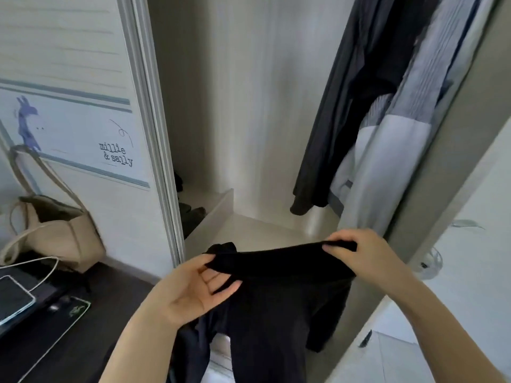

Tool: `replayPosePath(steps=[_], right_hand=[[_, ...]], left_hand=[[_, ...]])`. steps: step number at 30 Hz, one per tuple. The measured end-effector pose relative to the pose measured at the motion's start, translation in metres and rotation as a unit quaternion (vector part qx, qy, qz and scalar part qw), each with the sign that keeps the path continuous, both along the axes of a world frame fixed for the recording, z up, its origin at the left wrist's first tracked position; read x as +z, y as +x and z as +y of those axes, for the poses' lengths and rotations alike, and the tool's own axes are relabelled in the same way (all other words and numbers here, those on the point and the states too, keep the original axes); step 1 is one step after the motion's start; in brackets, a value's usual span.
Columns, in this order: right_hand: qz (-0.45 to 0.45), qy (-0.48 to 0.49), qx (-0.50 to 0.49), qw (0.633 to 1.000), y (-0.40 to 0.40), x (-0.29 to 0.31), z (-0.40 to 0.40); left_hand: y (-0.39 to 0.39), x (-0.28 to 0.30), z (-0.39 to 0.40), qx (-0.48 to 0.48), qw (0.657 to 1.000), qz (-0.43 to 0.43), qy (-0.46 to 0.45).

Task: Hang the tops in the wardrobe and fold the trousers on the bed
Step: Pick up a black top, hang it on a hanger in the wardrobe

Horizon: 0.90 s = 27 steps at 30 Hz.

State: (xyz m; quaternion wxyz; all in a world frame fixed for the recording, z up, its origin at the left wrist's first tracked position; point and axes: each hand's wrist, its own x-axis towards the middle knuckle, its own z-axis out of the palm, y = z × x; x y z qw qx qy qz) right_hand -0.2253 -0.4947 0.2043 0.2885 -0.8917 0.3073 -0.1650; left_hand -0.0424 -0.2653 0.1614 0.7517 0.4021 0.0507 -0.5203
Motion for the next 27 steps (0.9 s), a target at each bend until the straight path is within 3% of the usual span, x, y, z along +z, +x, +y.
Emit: replayPosePath(steps=[3,6,8,11,15,19,23,25,27], right_hand=[[-0.084,0.048,-0.092,0.991,0.01,-0.001,-0.015],[-0.173,0.199,-0.161,0.951,0.022,0.003,-0.024],[-0.202,0.273,-0.174,0.924,0.035,0.006,-0.031],[-0.253,0.294,-0.183,0.903,0.053,0.02,-0.044],[-0.243,0.22,-0.164,0.93,0.08,0.049,-0.06],[-0.133,0.132,-0.129,0.974,0.117,0.083,-0.083],[-0.035,0.025,-0.072,0.996,0.151,0.13,-0.098],[-0.05,-0.025,-0.056,0.997,0.166,0.162,-0.103],[-0.126,-0.091,-0.05,0.987,0.177,0.199,-0.103]], left_hand=[[0.027,0.022,-0.018,-0.038,0.998,-0.038,-0.011],[0.055,0.043,-0.033,-0.037,0.995,-0.09,0.005],[0.072,0.058,-0.045,-0.025,0.983,-0.178,0.034],[0.089,0.084,-0.062,-0.026,0.937,-0.343,0.064],[0.108,0.123,-0.088,0.088,0.855,-0.5,0.103],[0.126,0.167,-0.124,0.143,0.795,-0.583,0.088],[0.146,0.216,-0.155,0.159,0.782,-0.6,0.053],[0.157,0.238,-0.166,0.168,0.782,-0.599,0.031],[0.164,0.254,-0.176,0.174,0.786,-0.593,0.012]])
